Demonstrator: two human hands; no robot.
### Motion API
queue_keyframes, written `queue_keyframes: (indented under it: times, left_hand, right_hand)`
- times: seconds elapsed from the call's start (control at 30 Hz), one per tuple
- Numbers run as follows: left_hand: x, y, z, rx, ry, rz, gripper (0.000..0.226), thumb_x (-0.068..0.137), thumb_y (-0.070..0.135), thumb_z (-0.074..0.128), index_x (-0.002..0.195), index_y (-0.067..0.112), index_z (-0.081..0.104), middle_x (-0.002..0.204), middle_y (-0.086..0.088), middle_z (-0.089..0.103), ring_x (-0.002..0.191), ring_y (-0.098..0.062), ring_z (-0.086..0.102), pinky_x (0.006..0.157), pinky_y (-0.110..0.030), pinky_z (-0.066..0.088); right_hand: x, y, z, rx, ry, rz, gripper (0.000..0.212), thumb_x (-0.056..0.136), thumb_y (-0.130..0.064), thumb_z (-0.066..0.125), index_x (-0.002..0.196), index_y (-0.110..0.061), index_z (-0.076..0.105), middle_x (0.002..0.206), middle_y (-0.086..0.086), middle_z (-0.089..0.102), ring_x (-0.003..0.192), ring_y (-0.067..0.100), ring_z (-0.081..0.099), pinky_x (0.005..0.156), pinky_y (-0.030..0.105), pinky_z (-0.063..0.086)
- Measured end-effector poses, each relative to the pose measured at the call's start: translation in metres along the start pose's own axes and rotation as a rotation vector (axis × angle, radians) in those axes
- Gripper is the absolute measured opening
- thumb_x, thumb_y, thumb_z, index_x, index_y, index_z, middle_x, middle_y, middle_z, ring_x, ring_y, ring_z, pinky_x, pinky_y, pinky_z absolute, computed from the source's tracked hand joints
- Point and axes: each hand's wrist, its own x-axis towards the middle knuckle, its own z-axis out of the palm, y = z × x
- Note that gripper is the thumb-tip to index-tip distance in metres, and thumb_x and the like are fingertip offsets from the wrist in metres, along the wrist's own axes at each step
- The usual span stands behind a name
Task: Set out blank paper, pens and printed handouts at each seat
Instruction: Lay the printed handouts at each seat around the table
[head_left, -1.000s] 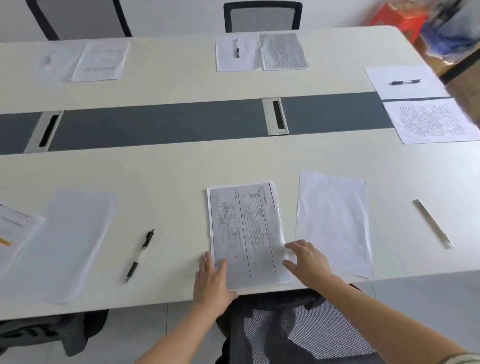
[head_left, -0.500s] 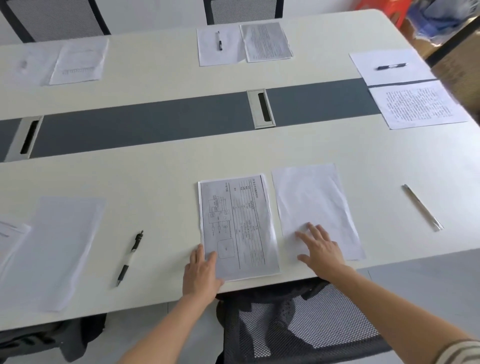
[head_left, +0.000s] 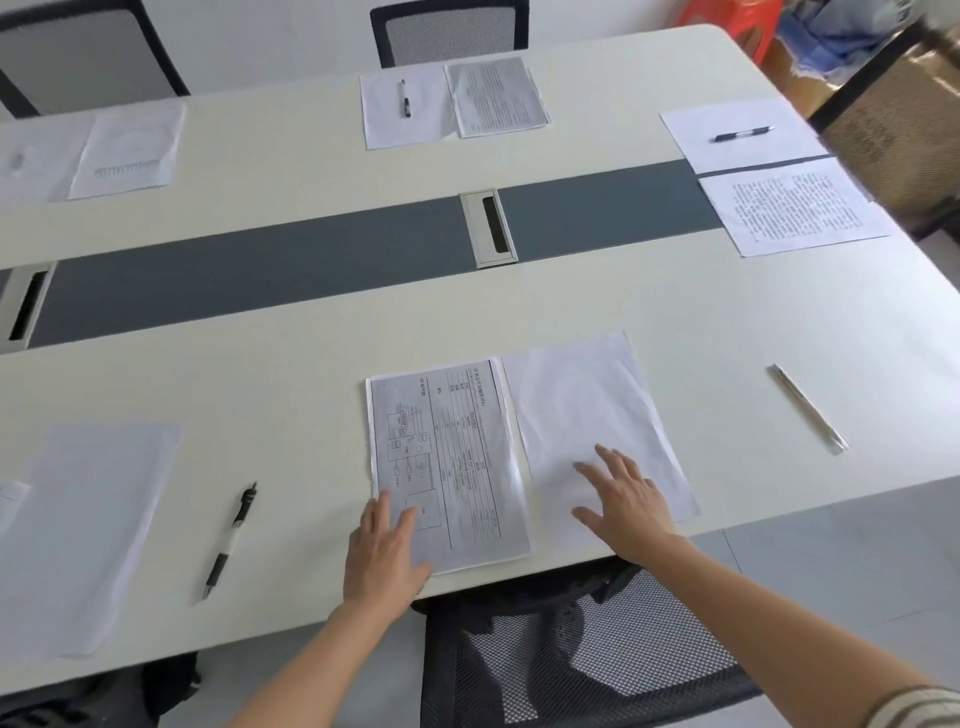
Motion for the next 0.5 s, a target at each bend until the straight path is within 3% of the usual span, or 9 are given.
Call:
queue_keyframes:
  times: [0.1,0.2,0.4,0.5]
  left_hand:
    - [0.006,0.033,-0.005,-0.023,0.059,0.076,0.059,0.092,0.042,0.053,0.143,0.02,0.035,0.16,-0.012,0.013,0.147,-0.028,0.014,0.116,-0.037,0.024]
    - [0.016,0.071,-0.002,-0.05,0.089,0.114,0.057,0.096,0.04,0.047,0.145,0.018,0.032,0.159,-0.013,0.016,0.147,-0.028,0.015,0.116,-0.039,0.024]
    - [0.027,0.106,0.021,0.014,0.047,0.063,0.061,0.097,0.042,0.038,0.15,0.016,0.021,0.16,-0.012,0.015,0.148,-0.028,0.015,0.115,-0.039,0.027]
    - [0.026,0.107,0.032,0.085,0.035,0.054,0.056,0.096,0.041,0.04,0.145,0.016,0.027,0.159,-0.014,0.016,0.147,-0.03,0.014,0.114,-0.04,0.03]
  right_hand:
    - [0.003,0.033,-0.019,0.08,0.132,0.106,0.056,0.094,-0.046,0.053,0.145,-0.028,0.038,0.156,-0.001,0.032,0.142,0.021,0.031,0.107,0.039,0.039]
    - [0.007,0.085,-0.038,0.151,0.205,0.282,0.053,0.094,-0.039,0.055,0.142,-0.023,0.043,0.148,0.002,0.043,0.135,0.024,0.039,0.101,0.042,0.042]
    - [0.018,0.193,-0.059,0.267,0.264,0.617,0.059,0.092,-0.03,0.058,0.145,-0.016,0.036,0.151,0.009,0.035,0.136,0.032,0.034,0.1,0.049,0.042]
    - [0.025,0.233,-0.063,0.286,0.258,0.723,0.059,0.093,-0.028,0.055,0.146,-0.014,0.032,0.151,0.011,0.032,0.136,0.033,0.031,0.1,0.049,0.041]
